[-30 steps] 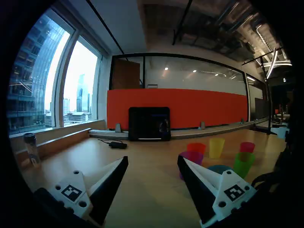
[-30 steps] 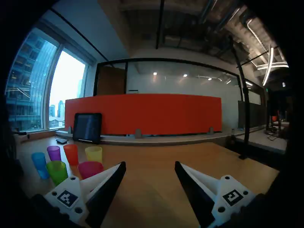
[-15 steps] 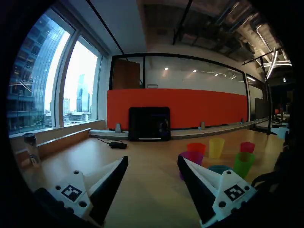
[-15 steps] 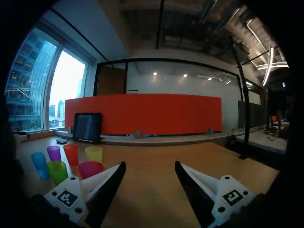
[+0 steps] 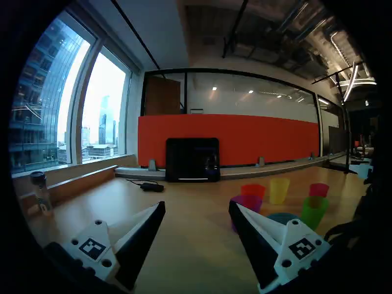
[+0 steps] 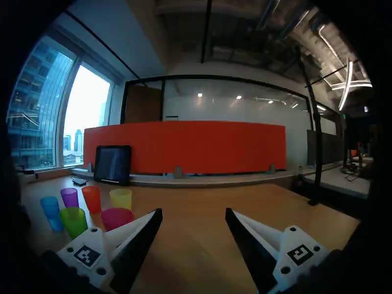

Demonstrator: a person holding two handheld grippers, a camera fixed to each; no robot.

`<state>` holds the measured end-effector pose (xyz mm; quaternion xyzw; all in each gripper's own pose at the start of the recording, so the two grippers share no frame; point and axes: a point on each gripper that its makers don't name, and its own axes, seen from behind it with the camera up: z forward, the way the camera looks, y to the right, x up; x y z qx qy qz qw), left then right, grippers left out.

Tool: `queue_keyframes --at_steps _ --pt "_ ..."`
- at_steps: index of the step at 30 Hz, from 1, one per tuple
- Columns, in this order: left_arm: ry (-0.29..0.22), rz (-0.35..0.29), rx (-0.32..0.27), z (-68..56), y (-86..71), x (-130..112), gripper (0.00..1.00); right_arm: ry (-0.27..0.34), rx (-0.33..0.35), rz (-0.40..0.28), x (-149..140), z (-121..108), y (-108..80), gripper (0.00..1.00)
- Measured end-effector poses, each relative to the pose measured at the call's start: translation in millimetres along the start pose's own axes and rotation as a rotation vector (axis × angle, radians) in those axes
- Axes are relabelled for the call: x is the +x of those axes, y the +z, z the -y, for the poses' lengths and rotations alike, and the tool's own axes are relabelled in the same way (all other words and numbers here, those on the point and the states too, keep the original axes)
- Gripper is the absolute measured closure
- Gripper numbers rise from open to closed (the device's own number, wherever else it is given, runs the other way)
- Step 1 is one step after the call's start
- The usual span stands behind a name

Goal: Pour water

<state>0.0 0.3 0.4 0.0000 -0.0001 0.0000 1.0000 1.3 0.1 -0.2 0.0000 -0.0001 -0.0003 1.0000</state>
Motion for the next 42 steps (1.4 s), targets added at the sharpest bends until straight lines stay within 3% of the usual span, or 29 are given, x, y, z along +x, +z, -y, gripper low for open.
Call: queue_keyframes --at_steps 23,30,42 --pt "0.002 0.003 0.005 0.6 -1.3 2.0 0.03 -0.003 0.001 0.015 -3.8 -0.2 1.7 0.01" --pt "0.025 0.045 0.002 1.1 0.1 -2.1 0.03 -0.012 0.005 0.04 9.1 -2.0 5.8 0.01" --pt "0.025 0.076 -0.017 6.7 11.6 52.2 0.04 -0.009 0.053 0.08 65.4 11.1 15.3 0.01"
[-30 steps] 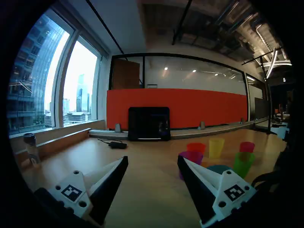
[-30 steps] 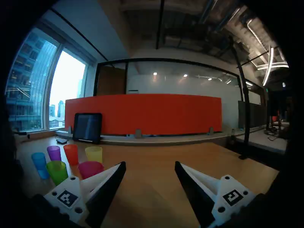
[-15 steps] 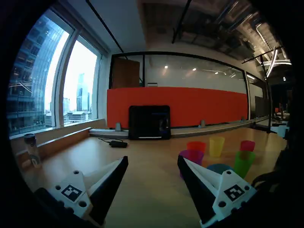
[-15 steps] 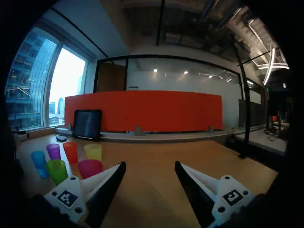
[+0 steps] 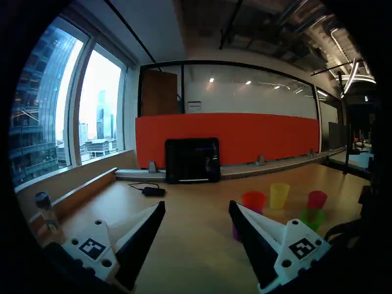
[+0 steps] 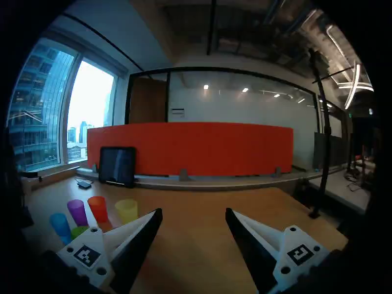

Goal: Pour water

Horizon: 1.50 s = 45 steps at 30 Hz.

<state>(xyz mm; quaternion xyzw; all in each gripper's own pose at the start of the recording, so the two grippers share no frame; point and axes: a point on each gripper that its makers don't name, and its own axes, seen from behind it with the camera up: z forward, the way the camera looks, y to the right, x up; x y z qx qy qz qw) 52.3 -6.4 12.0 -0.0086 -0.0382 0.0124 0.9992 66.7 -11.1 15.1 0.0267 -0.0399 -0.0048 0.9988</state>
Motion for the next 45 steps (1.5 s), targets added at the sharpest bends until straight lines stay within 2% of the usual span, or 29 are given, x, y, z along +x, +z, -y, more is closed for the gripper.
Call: queue_keyframes --at_steps 8,17,21,28,36,41,45 --pt "-0.016 -0.019 -0.038 -0.1 9.2 61.7 0.03 -0.005 0.04 -0.02 57.2 8.5 7.7 0.01" --pt "-0.027 -0.045 -0.105 -14.4 14.8 122.6 0.03 -0.013 0.071 -0.055 116.8 13.0 11.4 0.01" --pt "-0.021 -0.051 -0.118 -15.1 16.2 139.2 0.03 -0.016 0.086 -0.057 129.8 15.8 10.8 0.01" --pt "-0.009 -0.041 -0.16 -21.7 17.3 144.8 0.03 -0.017 0.13 -0.04 126.2 24.6 9.6 0.01" --pt "-0.005 -0.038 -0.227 -31.4 15.8 148.1 0.03 -0.003 0.264 -0.034 130.5 49.8 3.8 0.01" --pt "0.007 -0.05 -0.269 -39.1 12.1 154.3 0.03 -0.011 0.399 -0.041 137.0 80.1 -6.4 0.01" --pt "0.001 -0.05 -0.327 -50.3 9.2 155.2 0.03 -0.01 0.518 -0.043 141.0 108.2 -19.7 0.01"
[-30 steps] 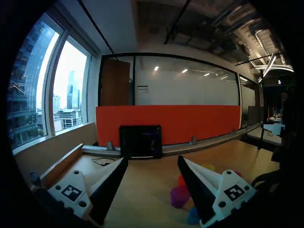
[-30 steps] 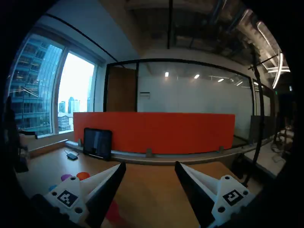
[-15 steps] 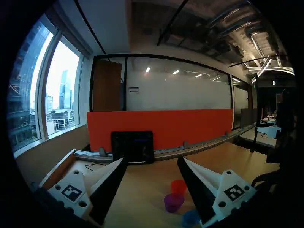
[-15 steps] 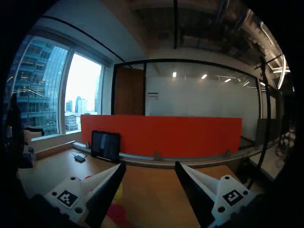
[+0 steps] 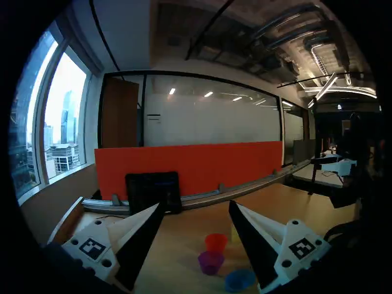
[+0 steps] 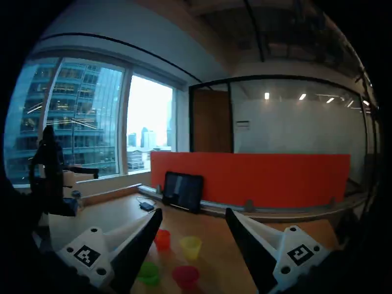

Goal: Pour water

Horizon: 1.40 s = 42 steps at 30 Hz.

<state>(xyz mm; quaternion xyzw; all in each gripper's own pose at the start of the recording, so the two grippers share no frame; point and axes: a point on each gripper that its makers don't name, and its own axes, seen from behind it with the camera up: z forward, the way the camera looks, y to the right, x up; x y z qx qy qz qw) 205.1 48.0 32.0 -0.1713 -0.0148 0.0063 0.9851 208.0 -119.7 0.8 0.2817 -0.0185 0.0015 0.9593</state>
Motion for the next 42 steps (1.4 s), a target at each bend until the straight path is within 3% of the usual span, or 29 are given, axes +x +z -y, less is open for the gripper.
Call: queue_keyframes --at_steps 3,8,18,33,42 --pt "-0.004 0.008 -0.042 -8.2 0.9 -3.6 0.03 0.012 0.066 0.005 0.6 16.4 3.1 0.01" --pt "0.004 0.022 -0.073 -12.6 2.0 -8.8 0.04 0.021 0.117 0.015 0.8 27.4 9.8 0.01" --pt "0.033 0.061 -0.146 -24.3 2.1 -22.1 0.03 -0.031 0.202 0.094 -15.2 49.7 19.2 0.01" --pt "0.062 0.152 -0.245 -44.3 3.3 -67.1 0.03 -0.097 0.297 0.233 -62.7 66.0 21.3 0.01" --pt "0.07 0.22 -0.28 -52.7 0.8 -106.6 0.03 -0.105 0.341 0.318 -103.6 72.9 21.5 0.01"
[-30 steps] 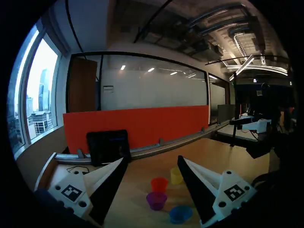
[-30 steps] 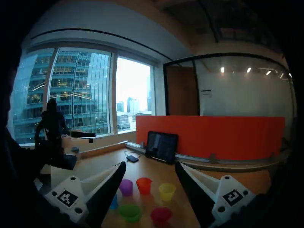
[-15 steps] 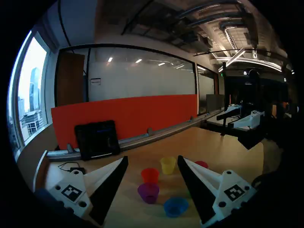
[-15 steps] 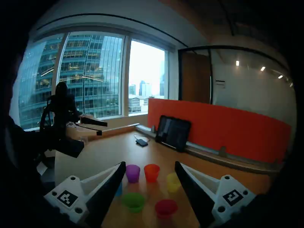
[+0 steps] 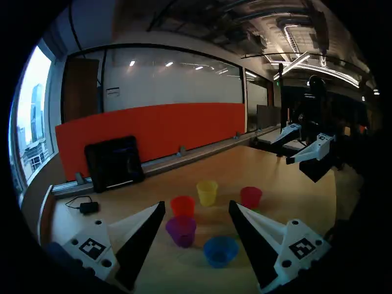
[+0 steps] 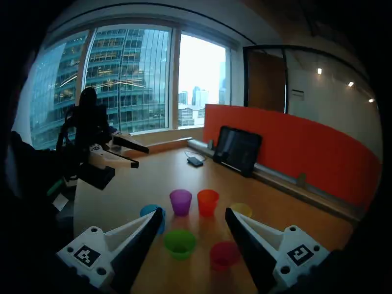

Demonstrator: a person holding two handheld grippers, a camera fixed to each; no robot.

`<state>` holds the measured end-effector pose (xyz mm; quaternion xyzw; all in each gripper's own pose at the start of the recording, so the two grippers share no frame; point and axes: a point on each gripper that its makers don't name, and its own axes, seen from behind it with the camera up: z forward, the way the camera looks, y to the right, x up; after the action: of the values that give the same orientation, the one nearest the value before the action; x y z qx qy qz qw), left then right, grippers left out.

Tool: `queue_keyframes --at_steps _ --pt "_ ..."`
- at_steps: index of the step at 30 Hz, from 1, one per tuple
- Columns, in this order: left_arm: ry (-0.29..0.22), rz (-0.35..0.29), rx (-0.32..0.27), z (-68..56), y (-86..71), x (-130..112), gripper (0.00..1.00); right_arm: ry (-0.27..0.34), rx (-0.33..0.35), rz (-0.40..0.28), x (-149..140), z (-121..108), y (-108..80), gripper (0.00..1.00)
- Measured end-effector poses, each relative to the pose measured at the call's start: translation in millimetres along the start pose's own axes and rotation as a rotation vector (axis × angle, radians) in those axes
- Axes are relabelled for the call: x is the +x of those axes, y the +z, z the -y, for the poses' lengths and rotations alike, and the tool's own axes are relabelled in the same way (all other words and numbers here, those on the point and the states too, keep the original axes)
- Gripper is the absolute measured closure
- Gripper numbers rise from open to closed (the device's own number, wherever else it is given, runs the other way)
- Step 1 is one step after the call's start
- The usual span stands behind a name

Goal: Pour water

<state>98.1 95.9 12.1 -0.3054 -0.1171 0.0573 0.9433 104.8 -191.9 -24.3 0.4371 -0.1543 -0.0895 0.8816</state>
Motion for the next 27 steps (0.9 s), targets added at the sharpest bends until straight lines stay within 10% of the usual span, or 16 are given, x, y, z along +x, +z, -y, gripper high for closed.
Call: queue_keyframes --at_steps 27 --pt "-0.002 0.18 -0.128 -24.0 16.4 -103.8 0.03 -0.045 0.073 0.186 -94.5 15.4 35.2 0.0"
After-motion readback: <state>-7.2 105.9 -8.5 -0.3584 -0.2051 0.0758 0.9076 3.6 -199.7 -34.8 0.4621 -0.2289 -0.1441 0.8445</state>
